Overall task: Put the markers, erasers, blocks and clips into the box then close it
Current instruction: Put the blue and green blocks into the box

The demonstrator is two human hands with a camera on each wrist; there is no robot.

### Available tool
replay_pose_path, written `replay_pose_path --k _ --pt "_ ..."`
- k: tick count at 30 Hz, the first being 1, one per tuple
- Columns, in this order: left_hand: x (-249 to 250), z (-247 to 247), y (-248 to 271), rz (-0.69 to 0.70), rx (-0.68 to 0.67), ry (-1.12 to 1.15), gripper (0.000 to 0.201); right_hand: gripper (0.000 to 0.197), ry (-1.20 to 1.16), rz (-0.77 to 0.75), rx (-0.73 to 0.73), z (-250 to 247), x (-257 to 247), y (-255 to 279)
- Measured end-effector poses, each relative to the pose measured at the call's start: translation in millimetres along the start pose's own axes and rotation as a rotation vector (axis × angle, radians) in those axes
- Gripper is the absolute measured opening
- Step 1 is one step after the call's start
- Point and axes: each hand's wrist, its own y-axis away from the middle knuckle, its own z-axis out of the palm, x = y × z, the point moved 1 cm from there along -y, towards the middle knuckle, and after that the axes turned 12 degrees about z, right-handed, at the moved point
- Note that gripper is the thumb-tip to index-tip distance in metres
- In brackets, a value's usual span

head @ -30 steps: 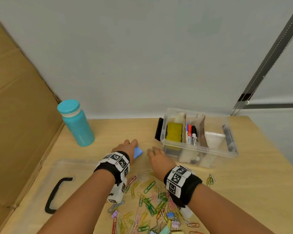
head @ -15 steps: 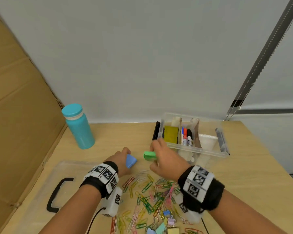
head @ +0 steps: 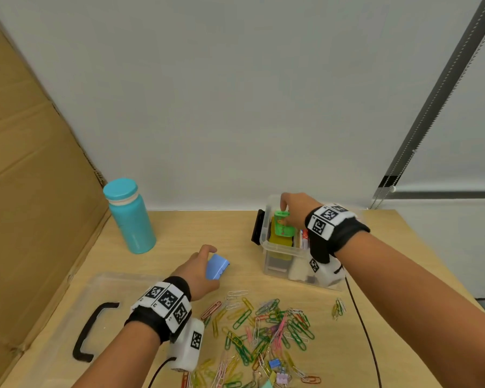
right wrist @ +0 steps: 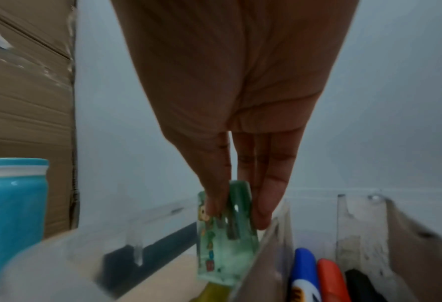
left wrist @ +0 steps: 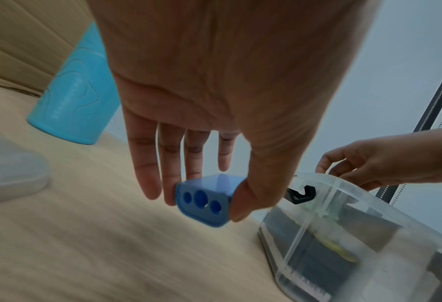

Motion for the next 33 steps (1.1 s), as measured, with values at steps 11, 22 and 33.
replay_pose_path --k 11,22,33 --pt "-11 4 3 0.01 -0.012 0.032 0.076 0.037 0.118 0.095 -0.01 6 -3 -49" --pt "33 0 16 0.222 0.193 0.266 0.072 0.023 -0.406 -0.164 0.197 17 14 58" --pt "110 15 -7 0.589 0.374 0.051 0.055 0.028 -0.847 -0.249 -0.109 34 33 82"
